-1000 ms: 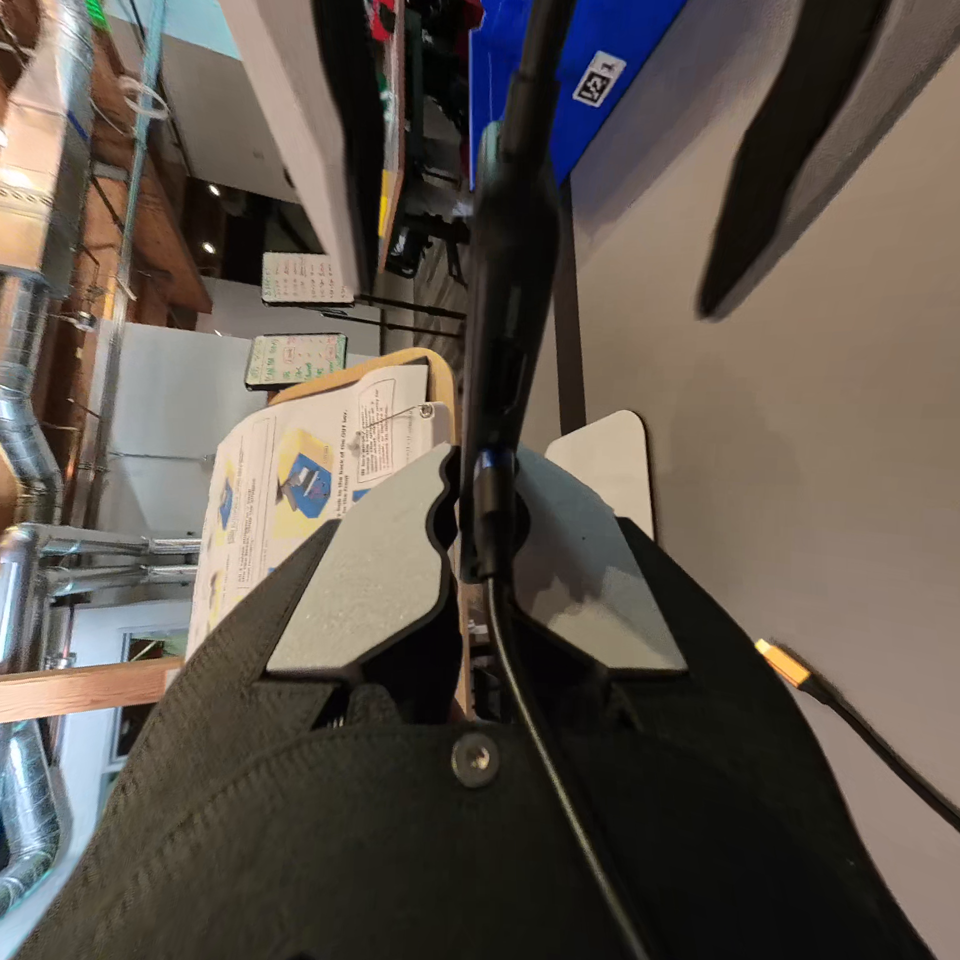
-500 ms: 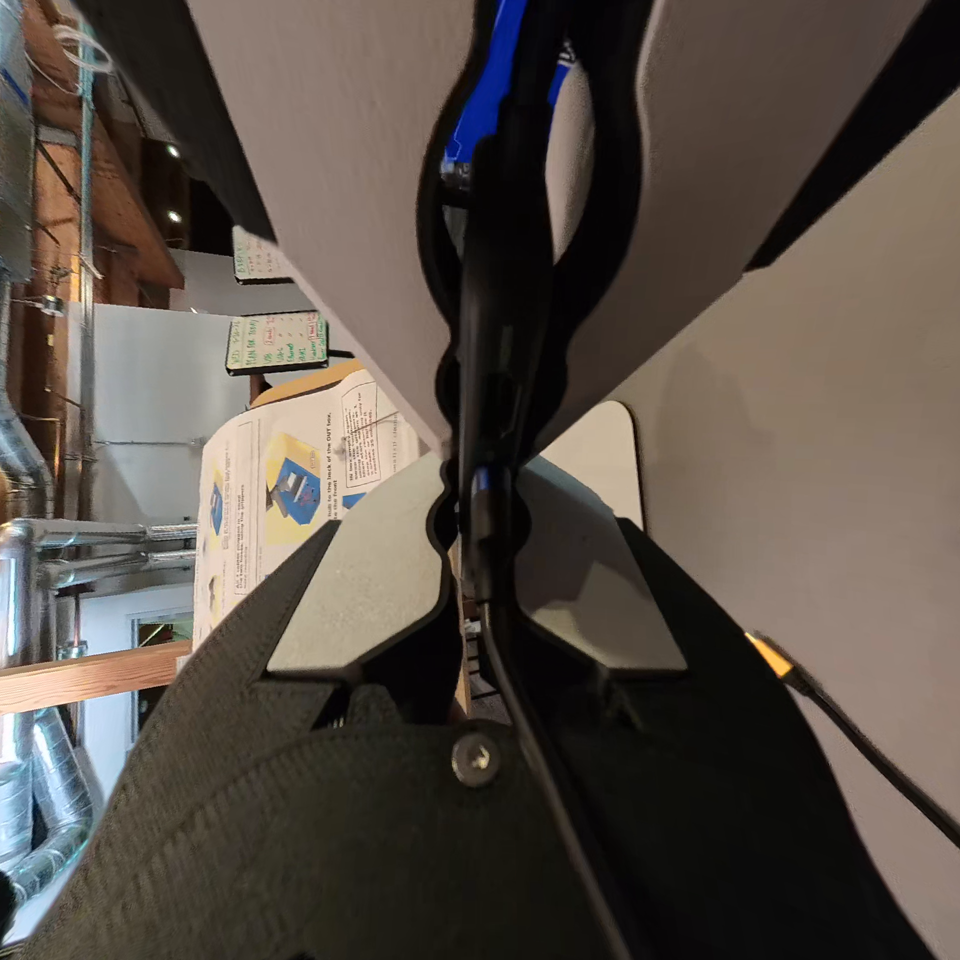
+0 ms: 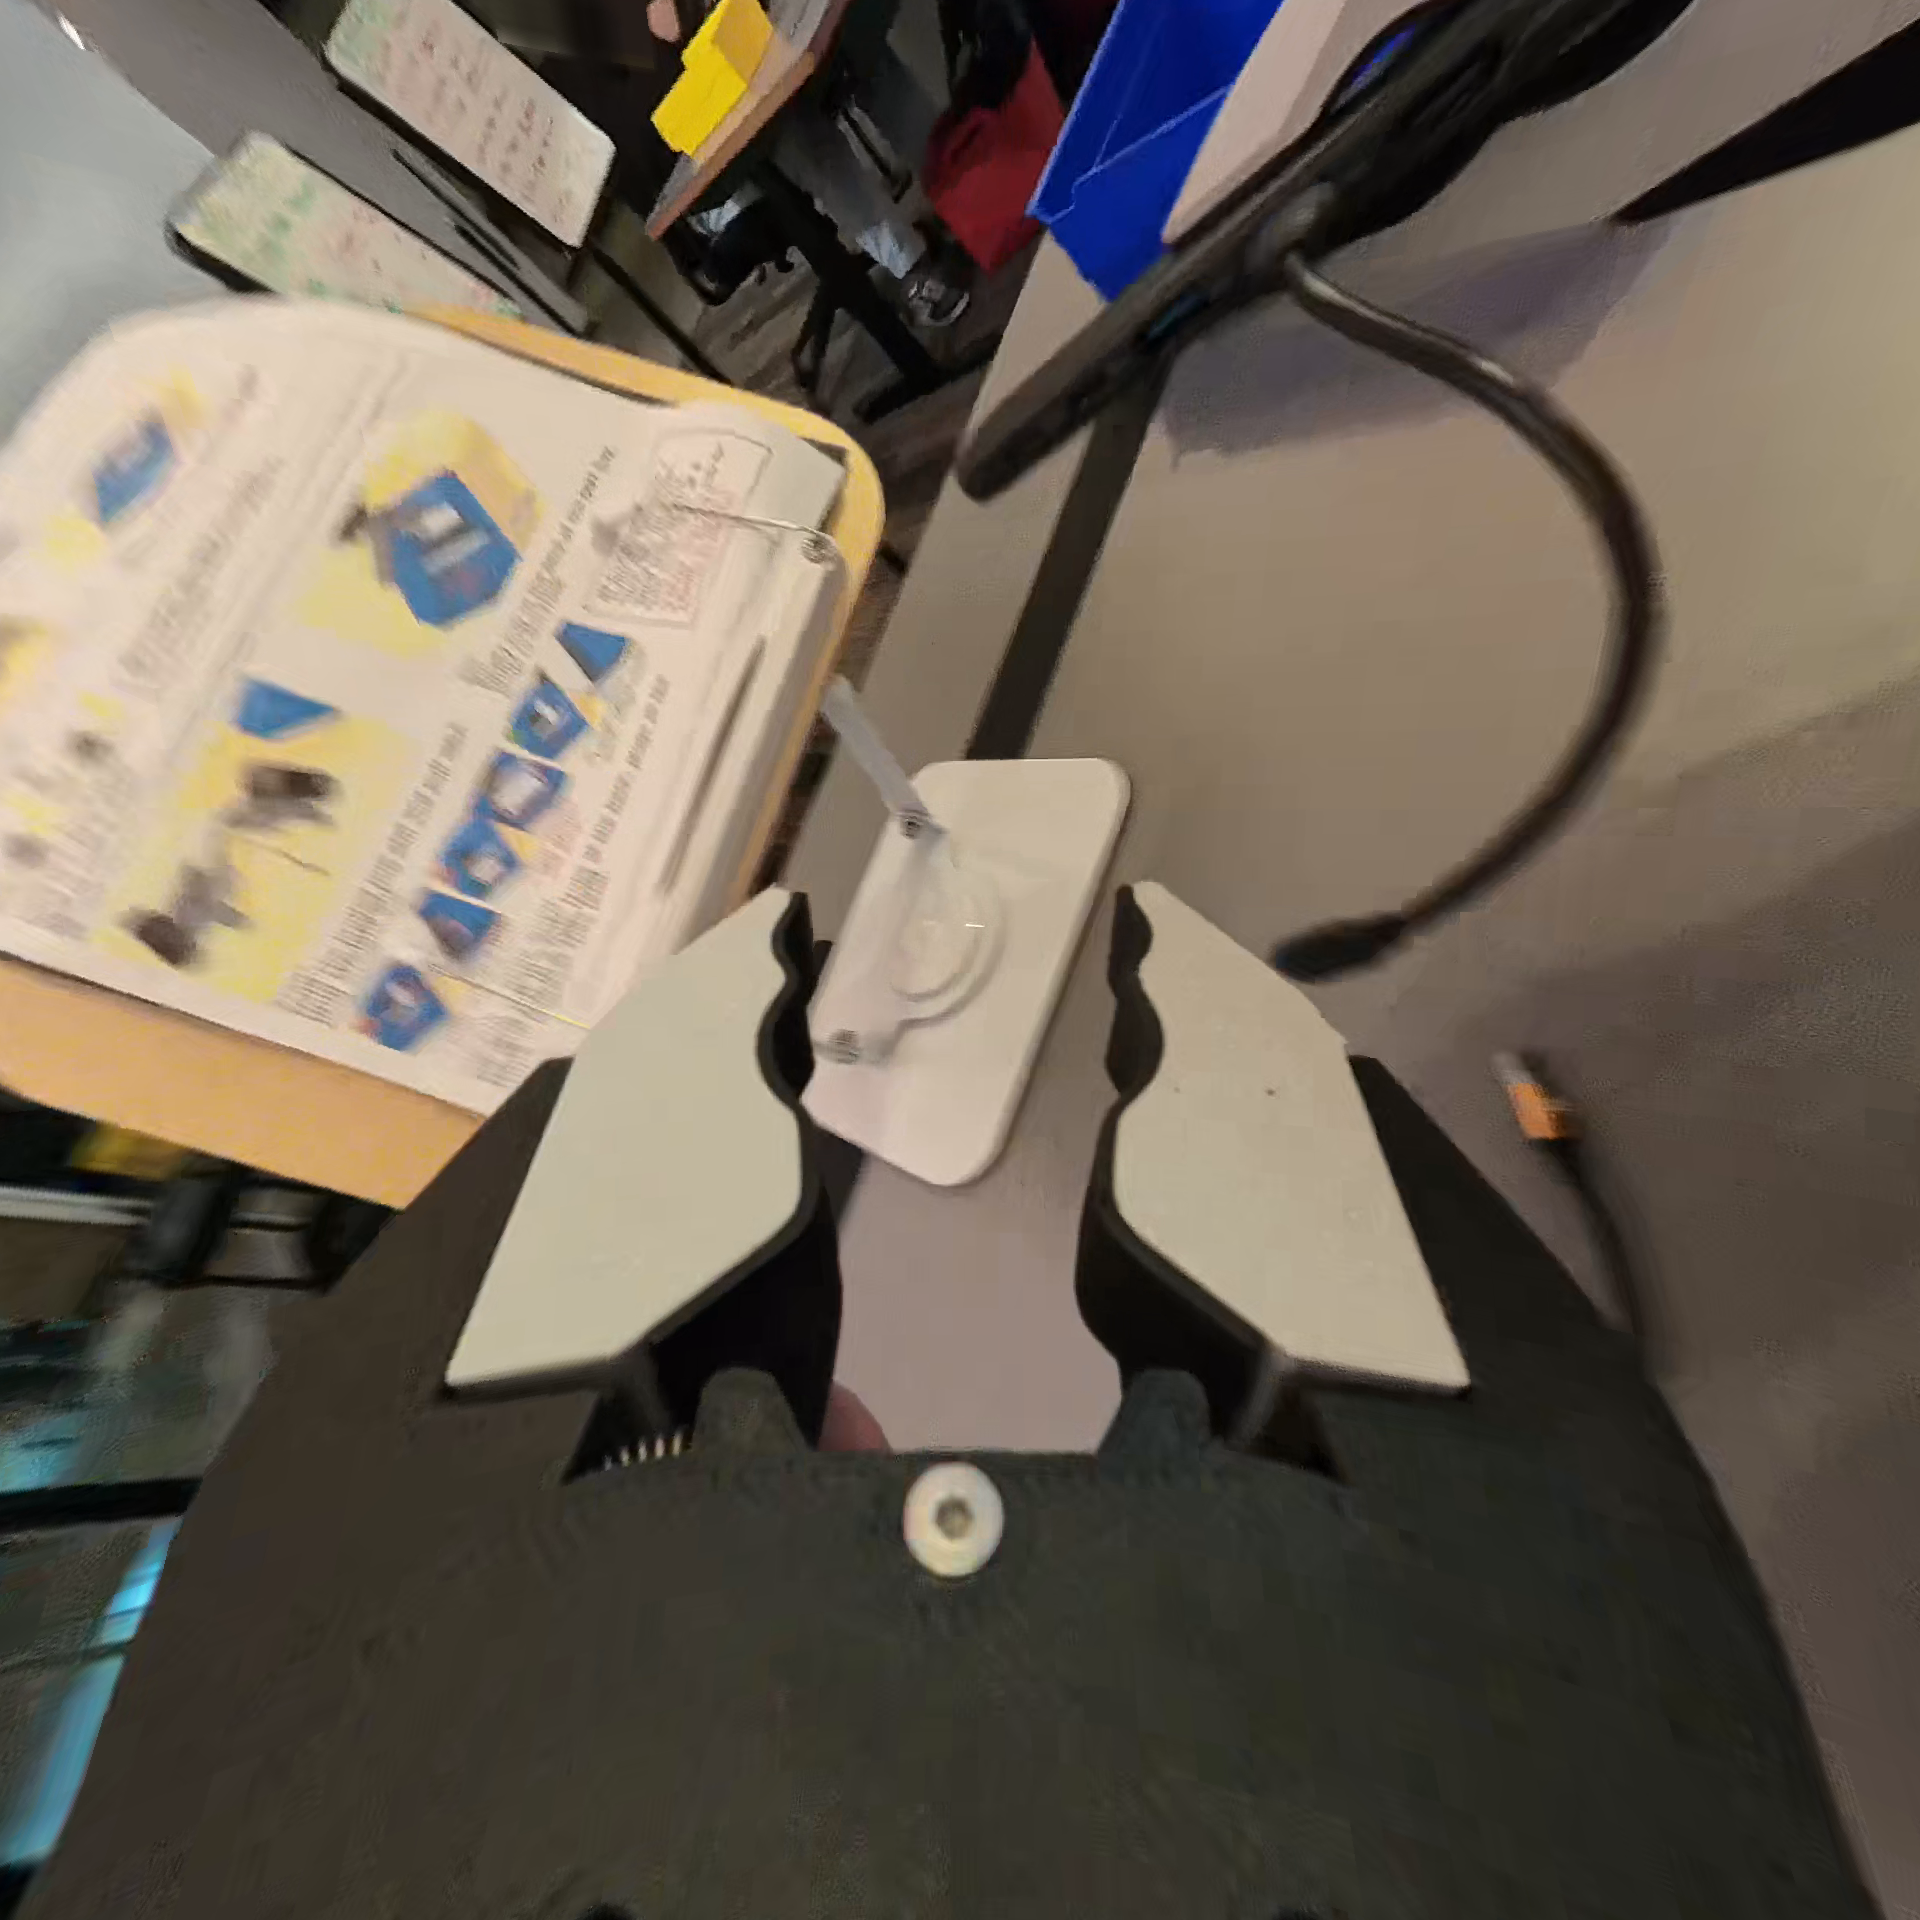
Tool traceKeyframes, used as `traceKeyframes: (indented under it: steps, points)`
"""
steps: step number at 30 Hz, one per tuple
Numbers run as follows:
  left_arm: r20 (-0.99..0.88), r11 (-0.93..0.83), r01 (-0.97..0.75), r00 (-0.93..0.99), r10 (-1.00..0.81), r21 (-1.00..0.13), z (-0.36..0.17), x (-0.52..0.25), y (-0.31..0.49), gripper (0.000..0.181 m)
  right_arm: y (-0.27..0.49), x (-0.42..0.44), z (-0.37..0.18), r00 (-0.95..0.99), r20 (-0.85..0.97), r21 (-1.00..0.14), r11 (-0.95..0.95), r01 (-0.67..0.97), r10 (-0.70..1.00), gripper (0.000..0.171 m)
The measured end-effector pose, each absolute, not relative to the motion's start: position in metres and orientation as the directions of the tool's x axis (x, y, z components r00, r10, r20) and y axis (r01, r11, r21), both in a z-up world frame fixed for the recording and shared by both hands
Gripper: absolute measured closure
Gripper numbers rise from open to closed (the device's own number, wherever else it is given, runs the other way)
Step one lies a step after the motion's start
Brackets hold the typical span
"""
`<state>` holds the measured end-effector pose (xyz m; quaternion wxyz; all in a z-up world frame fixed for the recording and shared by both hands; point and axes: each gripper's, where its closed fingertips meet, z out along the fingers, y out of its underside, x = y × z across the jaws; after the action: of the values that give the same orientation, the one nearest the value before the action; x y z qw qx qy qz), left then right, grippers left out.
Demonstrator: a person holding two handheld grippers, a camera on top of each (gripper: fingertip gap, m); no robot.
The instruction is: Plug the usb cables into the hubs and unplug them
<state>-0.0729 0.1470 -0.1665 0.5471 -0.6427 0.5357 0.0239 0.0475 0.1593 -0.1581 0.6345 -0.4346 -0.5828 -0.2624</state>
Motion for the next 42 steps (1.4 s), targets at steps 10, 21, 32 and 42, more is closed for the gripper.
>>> traceKeyframes:
  steps: [10, 21, 32, 42]
  points:
    - [-0.535, 0.055, -0.746, 0.421, -0.732, -0.663, -0.296, -0.059, 0.079, 0.142, 0.165, 0.066, -0.175, 0.246, 0.947, -0.317, 0.468, 0.825, 0.208, 0.162]
    - [-0.742, 0.227, -0.898, 0.145, -0.654, -0.376, -0.358, -0.055, 0.087, 0.154, 0.160, 0.061, -0.189, 0.262, 0.937, -0.346, 0.489, 0.801, 0.232, 0.162]
    - [-0.703, 0.204, -0.865, 0.213, -0.679, -0.458, -0.353, -0.055, 0.100, 0.181, 0.160, 0.054, -0.194, 0.264, 0.928, -0.365, 0.503, 0.784, 0.262, 0.162]
    - [-0.592, 0.115, -0.863, 0.234, -0.772, -0.492, -0.352, -0.067, 0.104, 0.146, 0.158, 0.051, -0.206, 0.243, 0.923, -0.370, 0.510, 0.776, 0.299, 0.161]
